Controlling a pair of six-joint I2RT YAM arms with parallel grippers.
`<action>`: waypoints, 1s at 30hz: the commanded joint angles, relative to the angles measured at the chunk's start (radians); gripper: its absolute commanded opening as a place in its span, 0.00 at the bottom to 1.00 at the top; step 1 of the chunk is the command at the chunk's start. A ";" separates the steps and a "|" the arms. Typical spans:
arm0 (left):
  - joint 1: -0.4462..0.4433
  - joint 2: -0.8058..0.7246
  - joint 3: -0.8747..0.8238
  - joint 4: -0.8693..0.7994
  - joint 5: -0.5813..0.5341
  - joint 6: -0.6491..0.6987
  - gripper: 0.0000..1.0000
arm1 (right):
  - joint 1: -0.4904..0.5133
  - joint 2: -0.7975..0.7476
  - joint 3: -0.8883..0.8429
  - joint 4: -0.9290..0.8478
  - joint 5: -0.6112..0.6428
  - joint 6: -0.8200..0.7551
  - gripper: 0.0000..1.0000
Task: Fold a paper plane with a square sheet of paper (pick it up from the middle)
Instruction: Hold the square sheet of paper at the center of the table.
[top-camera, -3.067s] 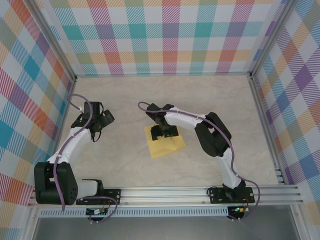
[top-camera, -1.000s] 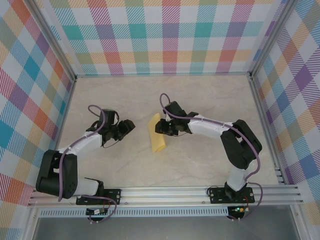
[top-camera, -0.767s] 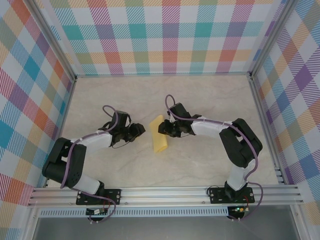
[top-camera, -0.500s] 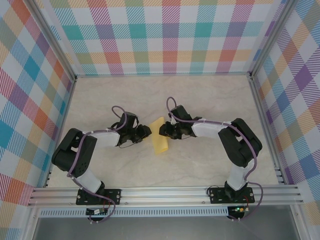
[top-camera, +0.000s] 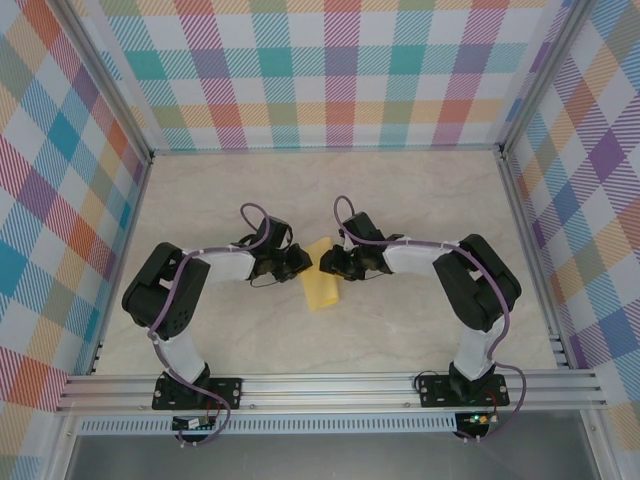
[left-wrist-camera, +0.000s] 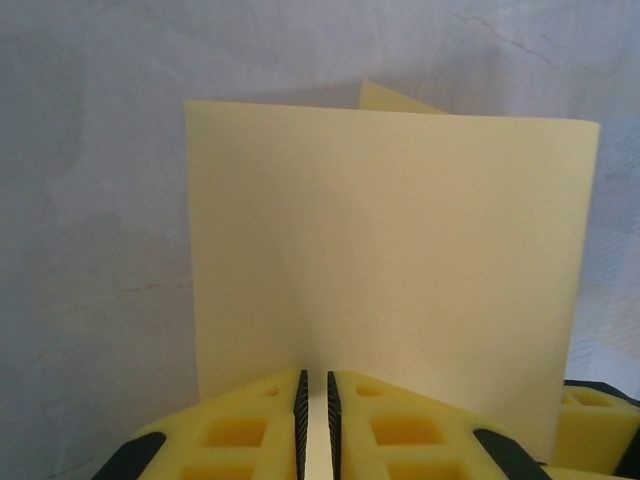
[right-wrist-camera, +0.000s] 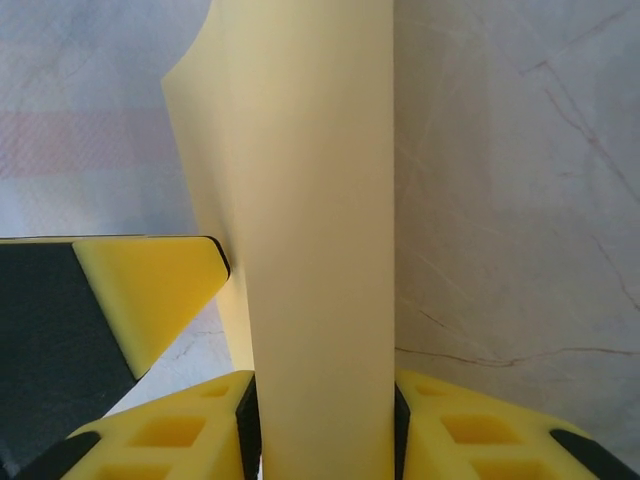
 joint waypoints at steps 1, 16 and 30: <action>-0.012 0.033 0.031 -0.088 -0.017 0.030 0.16 | -0.005 0.001 0.018 -0.055 -0.007 0.003 0.40; -0.017 0.066 0.090 -0.136 0.004 0.068 0.12 | 0.036 -0.014 0.207 -0.420 0.179 -0.226 0.65; -0.021 0.044 0.105 -0.081 0.063 0.043 0.17 | 0.062 0.079 0.277 -0.493 0.242 -0.253 0.62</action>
